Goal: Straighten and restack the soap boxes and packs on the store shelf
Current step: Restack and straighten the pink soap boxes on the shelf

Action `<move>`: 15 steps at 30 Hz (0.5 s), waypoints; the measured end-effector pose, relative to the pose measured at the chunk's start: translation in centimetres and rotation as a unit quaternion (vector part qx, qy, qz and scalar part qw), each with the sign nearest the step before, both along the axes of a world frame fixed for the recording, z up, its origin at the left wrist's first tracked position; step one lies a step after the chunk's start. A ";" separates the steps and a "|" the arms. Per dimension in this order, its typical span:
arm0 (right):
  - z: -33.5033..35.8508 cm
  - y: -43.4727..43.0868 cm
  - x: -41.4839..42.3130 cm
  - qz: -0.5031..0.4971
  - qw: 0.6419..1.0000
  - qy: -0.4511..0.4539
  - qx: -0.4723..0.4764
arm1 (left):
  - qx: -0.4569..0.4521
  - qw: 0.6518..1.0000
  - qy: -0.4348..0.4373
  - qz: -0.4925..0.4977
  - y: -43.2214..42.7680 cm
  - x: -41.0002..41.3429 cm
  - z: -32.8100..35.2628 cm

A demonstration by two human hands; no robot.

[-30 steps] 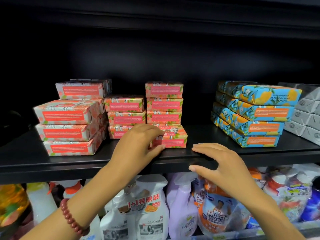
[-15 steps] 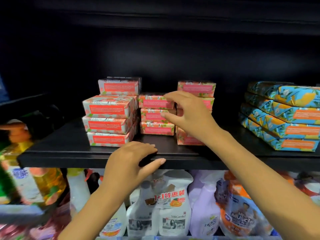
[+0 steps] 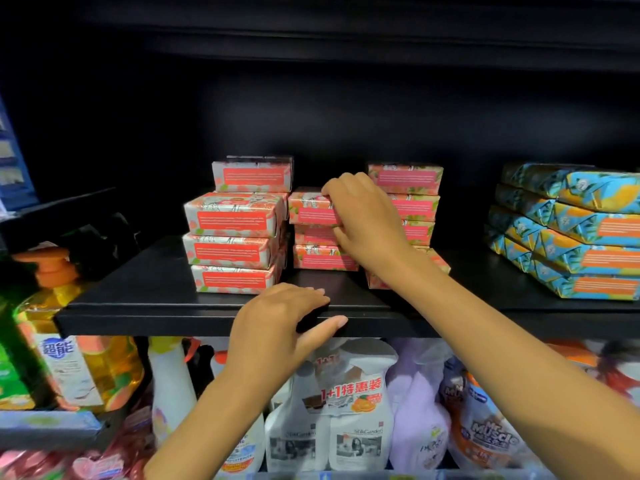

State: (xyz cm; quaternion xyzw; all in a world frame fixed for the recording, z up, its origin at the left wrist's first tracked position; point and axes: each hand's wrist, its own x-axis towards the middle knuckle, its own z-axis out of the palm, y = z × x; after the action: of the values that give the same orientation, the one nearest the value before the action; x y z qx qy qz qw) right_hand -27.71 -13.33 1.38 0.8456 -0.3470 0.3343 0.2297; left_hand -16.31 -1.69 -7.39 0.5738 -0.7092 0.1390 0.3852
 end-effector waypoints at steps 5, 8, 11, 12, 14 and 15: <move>0.2 2.1 -3.1 0.074 0.997 -0.007 0.033 | 0.013 1.000 -0.005 -0.010 0.2 -0.1 0.2; -0.4 3.5 -6.0 0.087 0.995 -0.043 0.032 | 0.018 0.999 0.035 -0.024 0.2 0.0 0.7; -1.1 4.1 -9.0 0.073 0.995 -0.061 0.005 | -0.033 0.998 0.035 -0.038 -0.4 -0.5 2.1; -1.4 4.2 -9.9 0.069 0.995 -0.070 0.003 | -0.058 0.998 0.013 -0.037 -0.9 -0.6 2.7; -1.9 4.2 -11.7 0.060 0.994 -0.088 0.001 | -0.085 0.996 -0.021 -0.032 -2.4 -1.0 4.2; -2.3 4.2 -12.5 0.055 0.994 -0.095 0.003 | -0.079 0.996 -0.033 -0.030 -3.2 -1.2 4.9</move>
State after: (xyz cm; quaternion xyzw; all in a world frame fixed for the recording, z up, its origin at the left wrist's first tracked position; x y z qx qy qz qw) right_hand -40.25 -9.15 -0.92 0.8282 -0.3215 0.4245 0.1746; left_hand -17.50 -4.94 -2.48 0.5149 -0.7255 0.2019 0.4096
